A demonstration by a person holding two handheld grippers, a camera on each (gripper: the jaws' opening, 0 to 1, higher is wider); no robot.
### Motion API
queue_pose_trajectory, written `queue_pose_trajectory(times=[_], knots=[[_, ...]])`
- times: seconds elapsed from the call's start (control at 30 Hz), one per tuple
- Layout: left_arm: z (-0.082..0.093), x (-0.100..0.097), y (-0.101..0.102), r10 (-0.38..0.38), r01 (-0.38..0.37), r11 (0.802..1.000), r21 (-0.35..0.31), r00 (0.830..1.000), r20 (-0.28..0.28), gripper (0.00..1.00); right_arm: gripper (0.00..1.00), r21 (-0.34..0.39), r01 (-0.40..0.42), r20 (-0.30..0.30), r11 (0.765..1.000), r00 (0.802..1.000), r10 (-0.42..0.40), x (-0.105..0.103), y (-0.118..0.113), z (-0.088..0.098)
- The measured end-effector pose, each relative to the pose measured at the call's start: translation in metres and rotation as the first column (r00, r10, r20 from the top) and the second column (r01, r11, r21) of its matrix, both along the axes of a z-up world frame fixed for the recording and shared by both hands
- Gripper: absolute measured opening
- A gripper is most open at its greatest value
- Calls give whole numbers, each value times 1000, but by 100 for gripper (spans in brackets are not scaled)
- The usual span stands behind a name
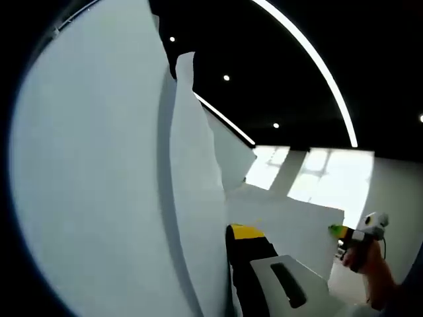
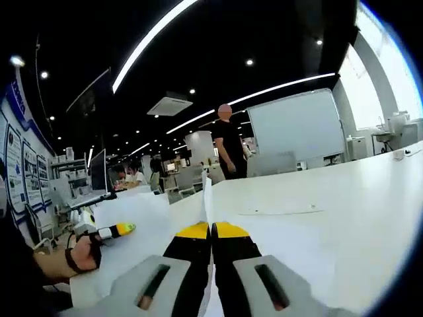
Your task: Organize the stack of printing papers by aligning and flattening the scattered papers on the table
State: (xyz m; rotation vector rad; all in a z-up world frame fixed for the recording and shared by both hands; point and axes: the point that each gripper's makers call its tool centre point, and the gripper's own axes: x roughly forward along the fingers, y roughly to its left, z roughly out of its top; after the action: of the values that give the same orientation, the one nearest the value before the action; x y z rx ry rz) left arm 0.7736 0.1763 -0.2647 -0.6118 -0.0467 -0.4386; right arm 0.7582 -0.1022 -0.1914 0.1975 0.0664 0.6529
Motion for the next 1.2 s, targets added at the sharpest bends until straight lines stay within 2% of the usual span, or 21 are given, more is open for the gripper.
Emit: queue_pose_trajectory(times=[0.13,1.2], knots=[[0,0,0,0,0,1000,-1,1000,0,6,0,6,-4,26,1000,1000,3,-2,2,12],[-1,-1,-3,-3,3,1000,4,1000,0,6,0,27,-43,148,999,988,39,-13,17,68]])
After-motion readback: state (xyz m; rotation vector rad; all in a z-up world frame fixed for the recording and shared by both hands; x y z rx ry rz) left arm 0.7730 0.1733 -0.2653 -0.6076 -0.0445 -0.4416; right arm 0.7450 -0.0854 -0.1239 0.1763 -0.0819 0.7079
